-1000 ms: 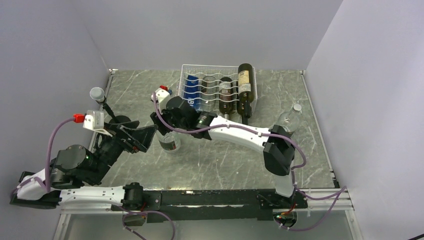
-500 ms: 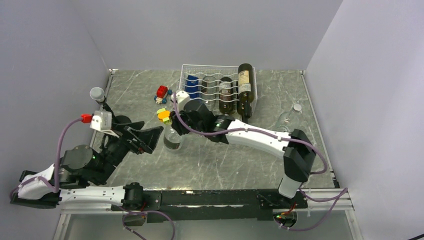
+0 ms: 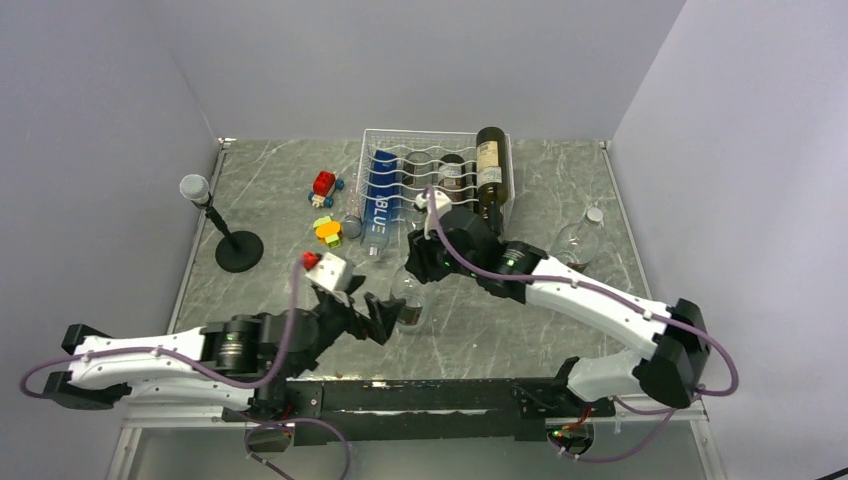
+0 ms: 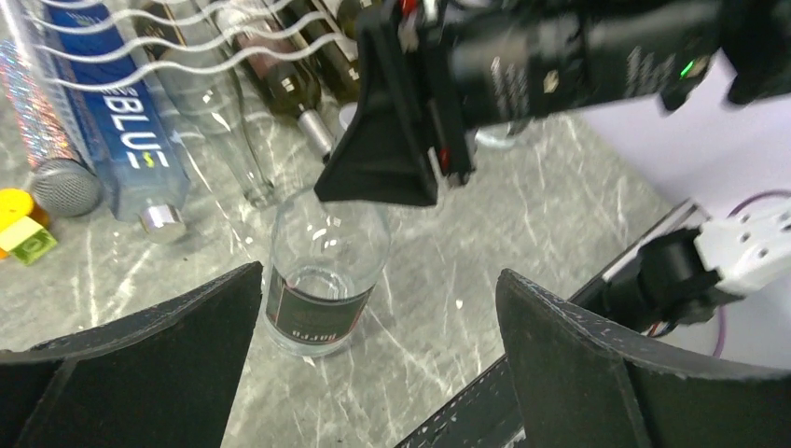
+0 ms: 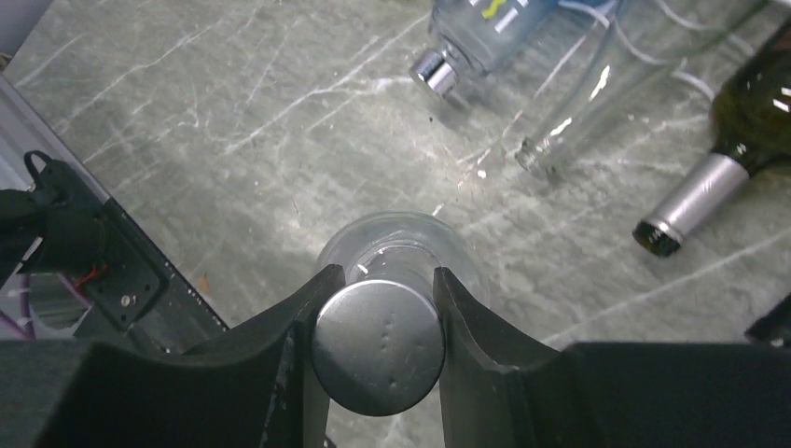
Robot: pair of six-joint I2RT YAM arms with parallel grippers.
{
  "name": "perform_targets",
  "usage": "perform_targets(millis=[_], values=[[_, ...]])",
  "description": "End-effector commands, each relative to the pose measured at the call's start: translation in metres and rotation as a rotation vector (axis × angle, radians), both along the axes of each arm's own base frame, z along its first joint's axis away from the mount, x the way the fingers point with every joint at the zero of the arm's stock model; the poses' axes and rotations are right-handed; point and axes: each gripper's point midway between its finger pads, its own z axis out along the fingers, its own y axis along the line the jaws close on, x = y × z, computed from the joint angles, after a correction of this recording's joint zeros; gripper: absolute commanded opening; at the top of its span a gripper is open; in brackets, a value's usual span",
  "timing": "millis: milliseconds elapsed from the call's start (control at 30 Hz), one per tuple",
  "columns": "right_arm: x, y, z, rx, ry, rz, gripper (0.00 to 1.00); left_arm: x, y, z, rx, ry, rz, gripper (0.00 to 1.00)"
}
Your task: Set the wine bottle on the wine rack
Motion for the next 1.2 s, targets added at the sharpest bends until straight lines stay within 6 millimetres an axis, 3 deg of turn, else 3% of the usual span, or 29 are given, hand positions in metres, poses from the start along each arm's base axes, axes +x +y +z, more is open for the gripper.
perform_targets(millis=[0,133,333,500,667,833,1167], values=[[-0.008,-0.001,0.054,0.227,-0.036,-0.004,0.00,-0.011,-0.032,-0.008,-0.069,0.029,-0.087,0.99],[-0.020,-0.021,0.044,0.218,-0.012,-0.021,0.00,-0.013,-0.042,-0.045,-0.022,0.093,-0.074,0.99],[-0.040,-0.046,0.023,0.200,0.041,-0.049,0.00,-0.017,-0.041,-0.125,0.069,0.239,-0.029,0.99],[-0.057,-0.062,0.008,0.208,0.086,-0.056,0.00,-0.026,-0.052,-0.162,0.044,0.287,-0.077,0.99],[-0.072,-0.072,0.006,0.224,0.096,-0.031,0.00,-0.028,-0.055,-0.194,0.107,0.316,-0.070,0.99],[-0.093,-0.078,0.001,0.208,0.119,0.061,0.00,-0.023,-0.058,-0.208,0.156,0.328,-0.033,0.99],[-0.122,-0.075,-0.014,0.233,0.212,0.171,0.00,-0.013,-0.075,-0.206,0.093,0.350,-0.055,0.99]])
